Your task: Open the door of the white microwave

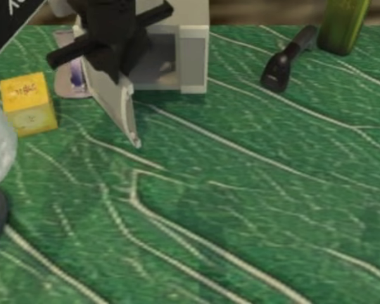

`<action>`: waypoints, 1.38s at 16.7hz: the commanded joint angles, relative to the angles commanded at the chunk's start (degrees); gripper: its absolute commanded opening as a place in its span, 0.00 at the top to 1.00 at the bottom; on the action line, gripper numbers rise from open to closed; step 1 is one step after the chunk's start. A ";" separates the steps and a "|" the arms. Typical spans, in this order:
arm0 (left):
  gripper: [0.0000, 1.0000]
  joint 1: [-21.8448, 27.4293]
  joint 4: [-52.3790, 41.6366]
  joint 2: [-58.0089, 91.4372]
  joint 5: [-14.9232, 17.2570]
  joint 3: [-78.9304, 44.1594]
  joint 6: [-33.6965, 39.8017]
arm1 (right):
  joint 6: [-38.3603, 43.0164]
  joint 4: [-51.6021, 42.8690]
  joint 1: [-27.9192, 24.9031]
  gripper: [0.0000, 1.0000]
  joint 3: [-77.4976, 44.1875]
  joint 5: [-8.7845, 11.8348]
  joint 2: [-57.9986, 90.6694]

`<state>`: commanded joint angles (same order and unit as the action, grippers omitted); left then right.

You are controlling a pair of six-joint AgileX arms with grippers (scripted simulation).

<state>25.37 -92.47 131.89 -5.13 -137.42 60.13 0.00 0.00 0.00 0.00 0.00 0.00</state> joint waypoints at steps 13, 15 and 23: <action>1.00 -1.62 -3.53 2.33 5.39 -2.79 -1.86 | 0.00 0.00 0.00 0.00 0.00 0.00 0.00; 1.00 -1.67 -1.51 1.33 5.38 0.22 -1.90 | 0.00 0.00 0.00 0.00 0.00 0.00 0.00; 1.00 -1.71 0.40 0.39 5.37 3.06 -1.94 | 0.00 0.00 0.00 0.00 0.00 0.00 0.00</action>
<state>23.65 -92.08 132.28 0.24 -134.36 58.19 0.00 0.00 0.00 0.00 0.00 0.00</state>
